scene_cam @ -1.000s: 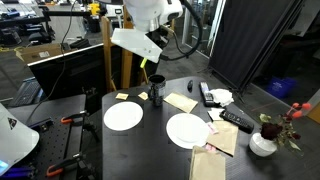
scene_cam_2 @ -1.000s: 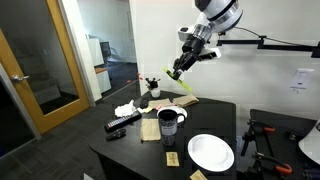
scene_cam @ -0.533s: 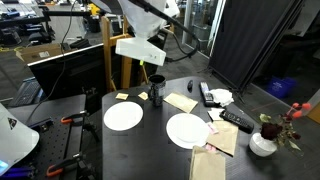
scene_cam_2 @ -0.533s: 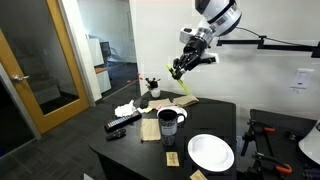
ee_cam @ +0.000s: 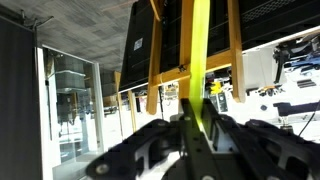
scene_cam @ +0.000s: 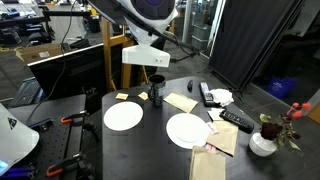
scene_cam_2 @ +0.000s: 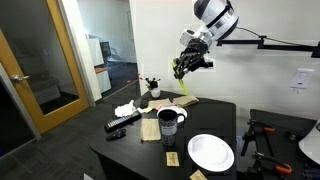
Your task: Put the pen in the mug
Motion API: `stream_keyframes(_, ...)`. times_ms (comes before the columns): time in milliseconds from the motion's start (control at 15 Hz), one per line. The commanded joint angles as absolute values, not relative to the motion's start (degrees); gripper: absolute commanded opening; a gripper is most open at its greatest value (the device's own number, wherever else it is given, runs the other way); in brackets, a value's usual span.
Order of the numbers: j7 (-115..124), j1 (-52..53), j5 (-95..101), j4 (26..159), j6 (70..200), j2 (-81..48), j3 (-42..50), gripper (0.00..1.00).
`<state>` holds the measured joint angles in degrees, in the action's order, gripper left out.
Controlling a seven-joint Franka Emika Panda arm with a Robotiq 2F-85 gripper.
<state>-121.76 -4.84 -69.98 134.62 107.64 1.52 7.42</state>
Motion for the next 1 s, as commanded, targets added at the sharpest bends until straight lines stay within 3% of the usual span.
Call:
stream_keyframes(0, -124.16, -5.40, -68.26, 132.68, 104.73, 0.29, 7.06, 0.04)
stream_keyframes(67, -122.70, -5.32, -69.40, 134.19, 106.89, 1.07, 6.88, 0.15)
stream_keyframes(400, -122.72, -5.27, -68.83, 133.86, 106.51, 0.87, 6.75, 0.15)
stream_keyframes(467, -124.70, -5.39, -70.22, 133.58, 105.58, 0.14, 6.90, 0.04)
stream_keyframes(933, -141.34, -5.97, -81.13, 133.54, 103.01, -3.61, 7.25, 0.04)
